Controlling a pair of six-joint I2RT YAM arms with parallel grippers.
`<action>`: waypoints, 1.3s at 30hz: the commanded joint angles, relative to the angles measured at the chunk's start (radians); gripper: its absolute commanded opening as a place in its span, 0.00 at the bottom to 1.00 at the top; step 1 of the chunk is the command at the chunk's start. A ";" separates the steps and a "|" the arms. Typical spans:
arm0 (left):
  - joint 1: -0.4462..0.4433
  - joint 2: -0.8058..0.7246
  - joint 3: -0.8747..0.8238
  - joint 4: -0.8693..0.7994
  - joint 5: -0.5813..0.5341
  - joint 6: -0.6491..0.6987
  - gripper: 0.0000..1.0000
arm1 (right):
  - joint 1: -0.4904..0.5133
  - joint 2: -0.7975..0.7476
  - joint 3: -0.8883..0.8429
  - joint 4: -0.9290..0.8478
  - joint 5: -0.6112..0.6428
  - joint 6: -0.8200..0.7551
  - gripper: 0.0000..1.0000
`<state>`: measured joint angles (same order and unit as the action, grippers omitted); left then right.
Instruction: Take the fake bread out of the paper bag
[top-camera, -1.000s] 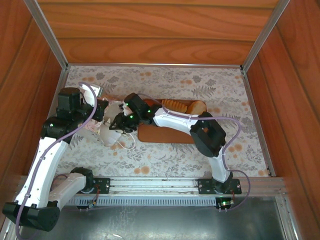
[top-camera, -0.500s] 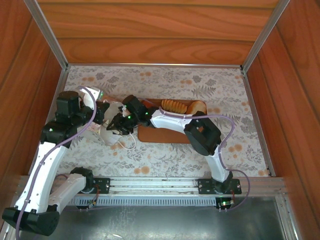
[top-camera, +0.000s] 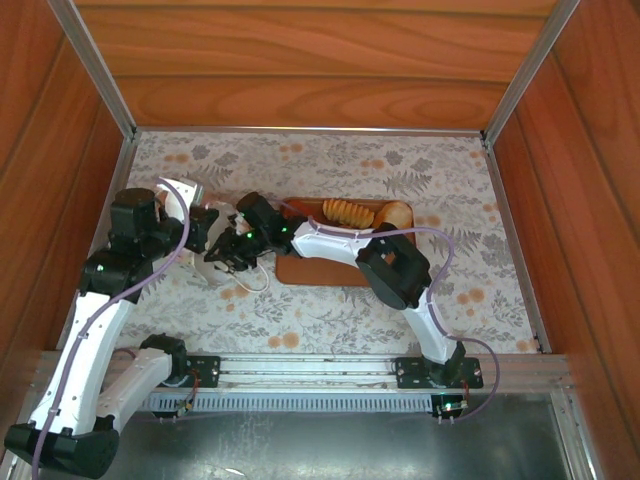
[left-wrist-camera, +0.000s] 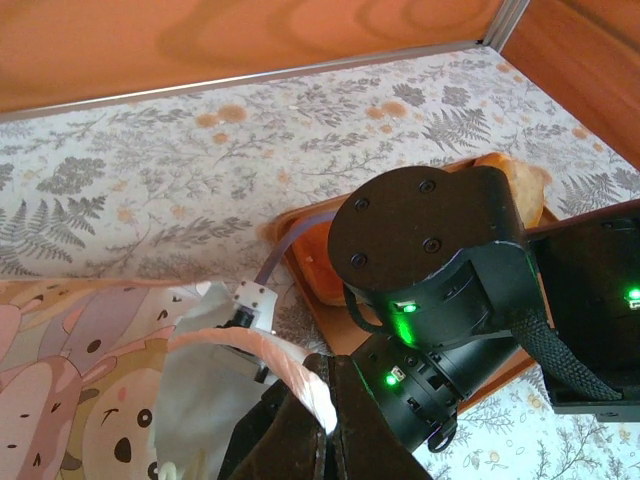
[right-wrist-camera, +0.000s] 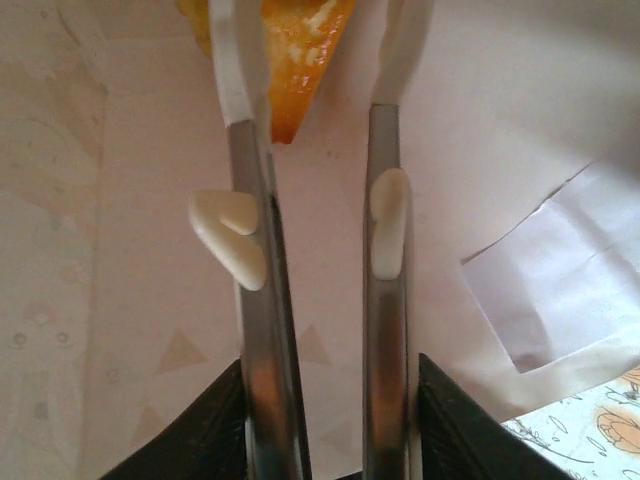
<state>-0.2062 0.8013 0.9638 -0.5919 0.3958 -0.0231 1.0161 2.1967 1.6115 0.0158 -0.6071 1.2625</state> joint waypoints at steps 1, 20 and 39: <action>-0.009 -0.029 0.004 0.035 0.020 -0.009 0.00 | 0.006 0.003 -0.006 0.019 -0.012 0.010 0.34; -0.009 -0.081 -0.035 0.034 -0.056 -0.024 0.00 | -0.034 -0.336 -0.205 -0.325 0.306 -0.385 0.25; -0.009 -0.032 -0.008 0.034 -0.037 -0.023 0.00 | -0.057 -0.275 -0.254 -0.138 0.104 -0.262 0.47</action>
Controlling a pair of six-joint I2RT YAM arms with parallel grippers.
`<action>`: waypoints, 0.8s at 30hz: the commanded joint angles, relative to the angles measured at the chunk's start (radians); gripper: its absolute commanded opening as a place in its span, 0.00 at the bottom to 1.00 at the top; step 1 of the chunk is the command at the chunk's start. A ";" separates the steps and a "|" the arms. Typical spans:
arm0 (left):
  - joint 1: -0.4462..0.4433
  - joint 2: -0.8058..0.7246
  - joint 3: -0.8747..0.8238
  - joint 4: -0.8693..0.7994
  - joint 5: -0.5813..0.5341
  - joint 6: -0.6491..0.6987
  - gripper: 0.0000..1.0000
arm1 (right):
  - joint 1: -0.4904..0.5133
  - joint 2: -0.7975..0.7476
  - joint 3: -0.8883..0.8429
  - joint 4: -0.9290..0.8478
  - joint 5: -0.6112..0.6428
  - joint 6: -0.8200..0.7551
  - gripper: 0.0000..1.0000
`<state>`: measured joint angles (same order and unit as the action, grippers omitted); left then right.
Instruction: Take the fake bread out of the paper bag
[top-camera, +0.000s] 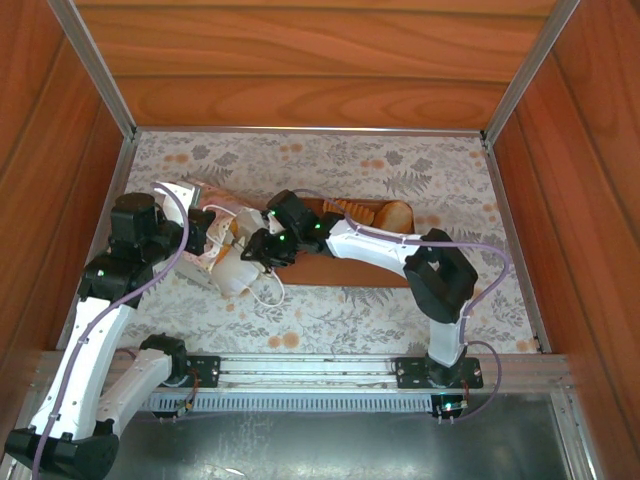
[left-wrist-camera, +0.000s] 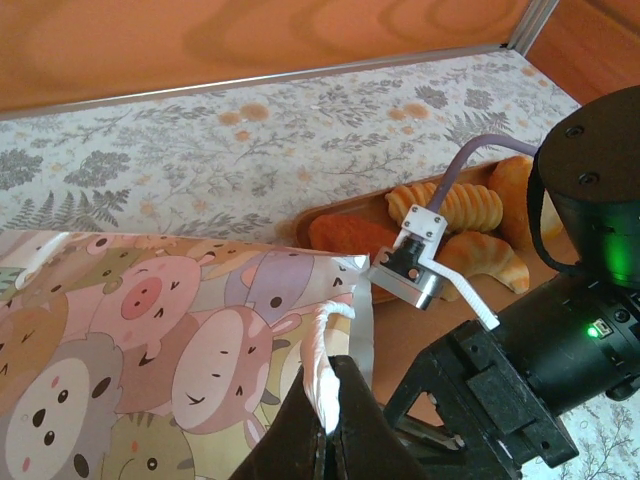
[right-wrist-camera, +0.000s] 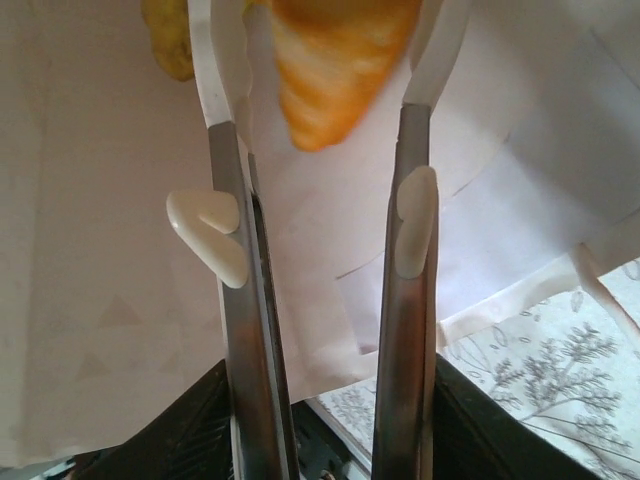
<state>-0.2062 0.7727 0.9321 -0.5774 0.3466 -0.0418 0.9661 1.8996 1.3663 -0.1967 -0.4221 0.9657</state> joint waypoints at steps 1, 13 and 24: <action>-0.009 -0.004 0.024 0.021 0.012 -0.005 0.00 | -0.007 0.034 -0.006 0.086 -0.104 0.043 0.47; -0.010 0.001 0.041 0.028 0.012 0.010 0.00 | 0.020 0.071 0.078 -0.045 -0.084 -0.018 0.46; -0.009 0.008 0.040 0.062 0.014 -0.018 0.00 | 0.026 0.127 0.093 0.006 -0.106 0.016 0.46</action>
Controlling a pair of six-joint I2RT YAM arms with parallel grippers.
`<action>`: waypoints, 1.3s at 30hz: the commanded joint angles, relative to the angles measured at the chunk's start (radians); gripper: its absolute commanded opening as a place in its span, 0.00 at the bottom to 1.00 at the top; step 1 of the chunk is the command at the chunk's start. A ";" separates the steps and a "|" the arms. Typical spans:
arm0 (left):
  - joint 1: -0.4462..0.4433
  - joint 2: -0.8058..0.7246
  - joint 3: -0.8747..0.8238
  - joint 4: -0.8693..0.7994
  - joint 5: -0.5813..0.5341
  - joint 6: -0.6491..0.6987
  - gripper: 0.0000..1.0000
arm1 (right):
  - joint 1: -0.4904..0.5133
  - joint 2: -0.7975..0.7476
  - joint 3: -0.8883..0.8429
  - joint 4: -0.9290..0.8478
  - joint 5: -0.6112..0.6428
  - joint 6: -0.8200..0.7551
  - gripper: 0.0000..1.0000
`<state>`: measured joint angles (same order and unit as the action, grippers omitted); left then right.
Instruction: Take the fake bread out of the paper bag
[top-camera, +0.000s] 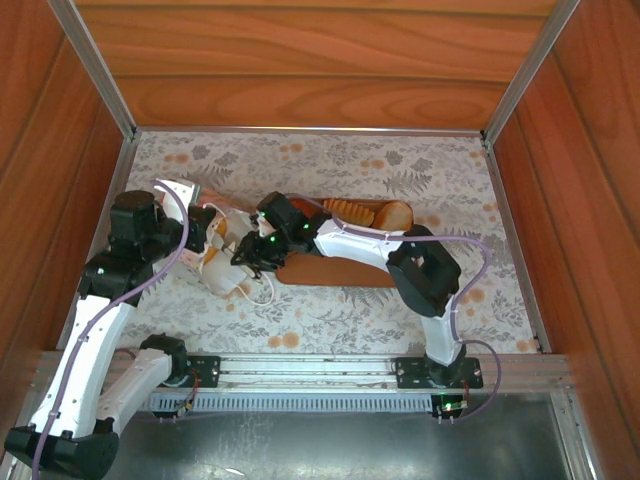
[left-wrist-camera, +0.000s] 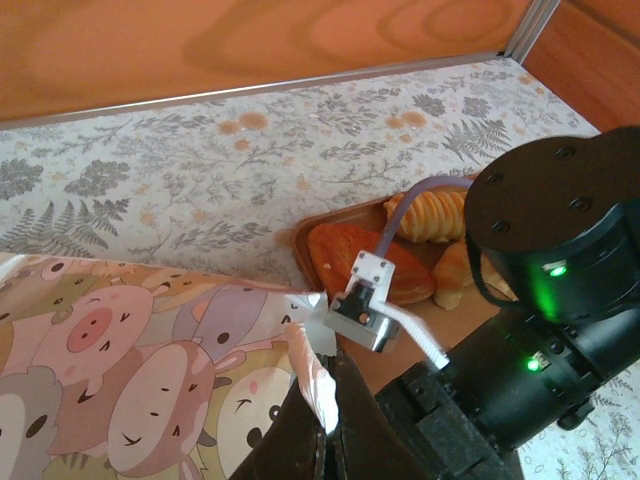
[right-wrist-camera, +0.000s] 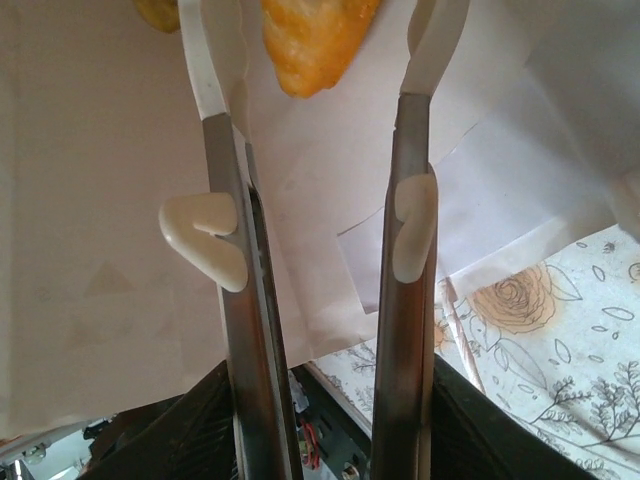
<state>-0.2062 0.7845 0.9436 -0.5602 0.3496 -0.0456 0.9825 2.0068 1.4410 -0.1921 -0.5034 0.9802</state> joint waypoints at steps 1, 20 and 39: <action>-0.010 -0.008 0.029 0.046 0.010 -0.017 0.00 | 0.009 0.021 0.019 -0.005 -0.019 -0.002 0.46; -0.010 -0.021 0.012 0.099 -0.015 -0.017 0.00 | 0.011 0.045 -0.005 0.117 -0.022 0.107 0.47; -0.009 -0.030 -0.003 0.097 -0.067 -0.023 0.00 | 0.000 -0.089 0.009 -0.043 0.038 -0.058 0.32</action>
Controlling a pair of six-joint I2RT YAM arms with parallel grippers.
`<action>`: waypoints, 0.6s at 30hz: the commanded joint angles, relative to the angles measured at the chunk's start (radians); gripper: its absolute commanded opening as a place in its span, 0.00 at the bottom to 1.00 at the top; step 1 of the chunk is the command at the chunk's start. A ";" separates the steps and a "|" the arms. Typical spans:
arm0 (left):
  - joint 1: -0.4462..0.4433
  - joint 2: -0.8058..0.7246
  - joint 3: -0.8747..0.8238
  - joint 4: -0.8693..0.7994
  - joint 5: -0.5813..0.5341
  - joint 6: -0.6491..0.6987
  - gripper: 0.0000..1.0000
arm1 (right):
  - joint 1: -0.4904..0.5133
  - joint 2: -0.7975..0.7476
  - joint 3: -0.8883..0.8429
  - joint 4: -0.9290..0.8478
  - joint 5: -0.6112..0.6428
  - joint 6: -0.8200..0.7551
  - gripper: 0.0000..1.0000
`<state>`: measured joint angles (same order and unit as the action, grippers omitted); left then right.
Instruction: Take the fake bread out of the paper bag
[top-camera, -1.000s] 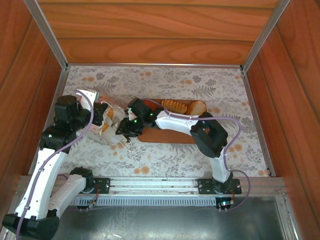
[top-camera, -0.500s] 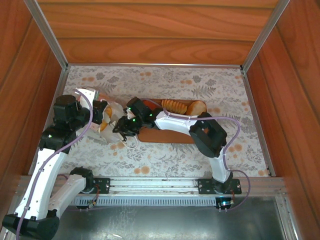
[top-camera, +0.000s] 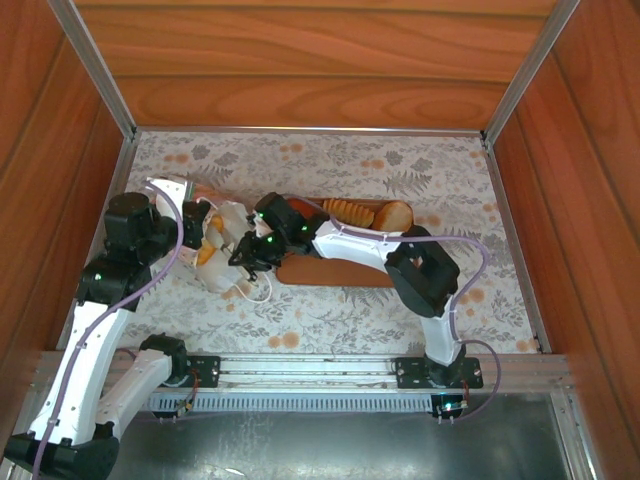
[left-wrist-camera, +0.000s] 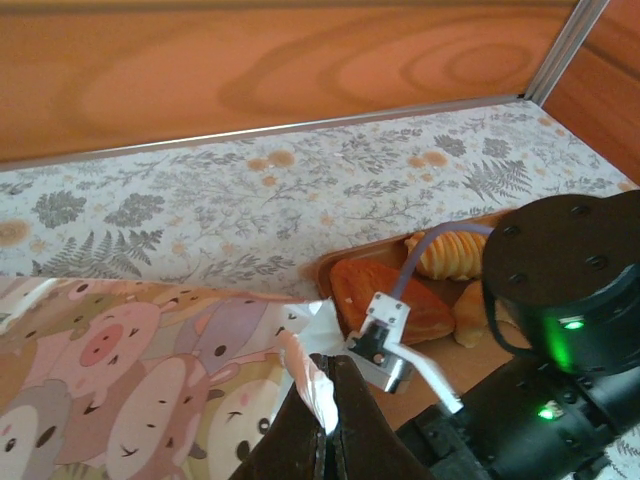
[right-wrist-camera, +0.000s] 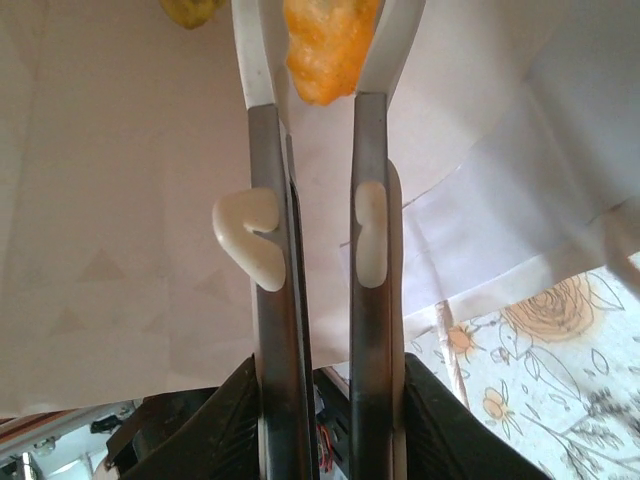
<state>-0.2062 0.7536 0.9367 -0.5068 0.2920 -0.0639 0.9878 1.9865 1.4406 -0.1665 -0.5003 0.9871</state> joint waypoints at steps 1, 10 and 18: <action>-0.009 0.003 0.001 0.043 -0.011 -0.006 0.00 | -0.006 -0.079 0.007 -0.078 0.042 -0.075 0.32; -0.010 0.022 0.013 0.044 -0.028 -0.033 0.00 | -0.011 -0.098 0.029 -0.255 0.120 -0.128 0.37; -0.010 0.051 0.019 0.048 0.019 -0.046 0.00 | -0.021 -0.023 0.066 -0.196 0.042 -0.087 0.50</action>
<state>-0.2062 0.7994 0.9367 -0.4904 0.2913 -0.0906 0.9737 1.9343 1.4723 -0.3679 -0.4259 0.8925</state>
